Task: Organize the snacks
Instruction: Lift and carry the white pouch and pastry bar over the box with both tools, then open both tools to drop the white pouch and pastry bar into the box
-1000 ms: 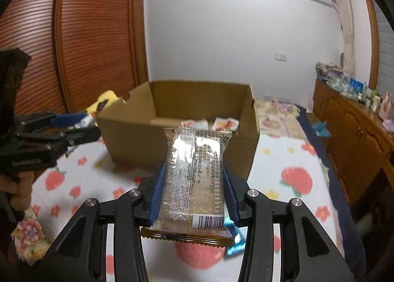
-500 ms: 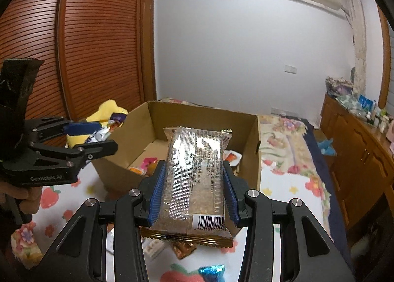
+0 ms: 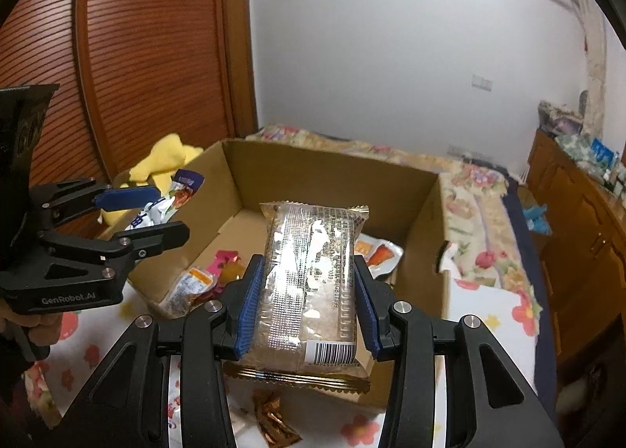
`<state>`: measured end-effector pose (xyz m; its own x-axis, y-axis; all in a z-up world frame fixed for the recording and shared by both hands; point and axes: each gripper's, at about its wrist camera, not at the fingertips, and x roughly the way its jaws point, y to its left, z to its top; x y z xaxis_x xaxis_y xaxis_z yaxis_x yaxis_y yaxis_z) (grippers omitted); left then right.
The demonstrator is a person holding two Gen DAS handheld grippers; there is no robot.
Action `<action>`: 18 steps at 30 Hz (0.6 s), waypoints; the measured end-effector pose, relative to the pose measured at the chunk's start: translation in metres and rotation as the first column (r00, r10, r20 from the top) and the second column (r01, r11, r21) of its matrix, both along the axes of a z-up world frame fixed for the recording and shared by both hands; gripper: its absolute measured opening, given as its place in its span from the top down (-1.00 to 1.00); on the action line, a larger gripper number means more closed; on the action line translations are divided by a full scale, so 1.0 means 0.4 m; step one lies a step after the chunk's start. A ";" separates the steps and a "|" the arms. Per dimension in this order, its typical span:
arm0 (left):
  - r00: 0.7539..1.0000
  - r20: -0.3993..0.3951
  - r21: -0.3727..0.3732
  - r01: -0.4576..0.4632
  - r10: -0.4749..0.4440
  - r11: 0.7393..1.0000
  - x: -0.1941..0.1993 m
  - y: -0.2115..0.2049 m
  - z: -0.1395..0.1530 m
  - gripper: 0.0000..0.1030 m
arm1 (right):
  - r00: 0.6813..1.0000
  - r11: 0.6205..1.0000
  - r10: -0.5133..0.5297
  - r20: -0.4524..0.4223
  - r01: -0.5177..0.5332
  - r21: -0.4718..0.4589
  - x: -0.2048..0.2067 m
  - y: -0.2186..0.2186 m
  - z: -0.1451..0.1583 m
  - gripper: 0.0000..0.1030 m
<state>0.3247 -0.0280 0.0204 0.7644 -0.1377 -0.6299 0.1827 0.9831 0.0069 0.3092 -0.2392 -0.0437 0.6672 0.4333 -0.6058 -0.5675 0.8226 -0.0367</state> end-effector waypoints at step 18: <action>1.000 -0.020 -0.001 -0.008 0.008 1.000 0.028 0.005 -0.012 -0.13 | 0.996 0.996 0.010 -0.090 -0.018 -0.092 0.057 0.048 -0.045 0.13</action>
<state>0.3361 -0.0260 0.0155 0.7528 -0.1320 -0.6449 0.1746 0.9846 0.0023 0.3318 -0.2201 -0.0618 0.6027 0.3813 -0.7010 -0.5836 0.8098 -0.0612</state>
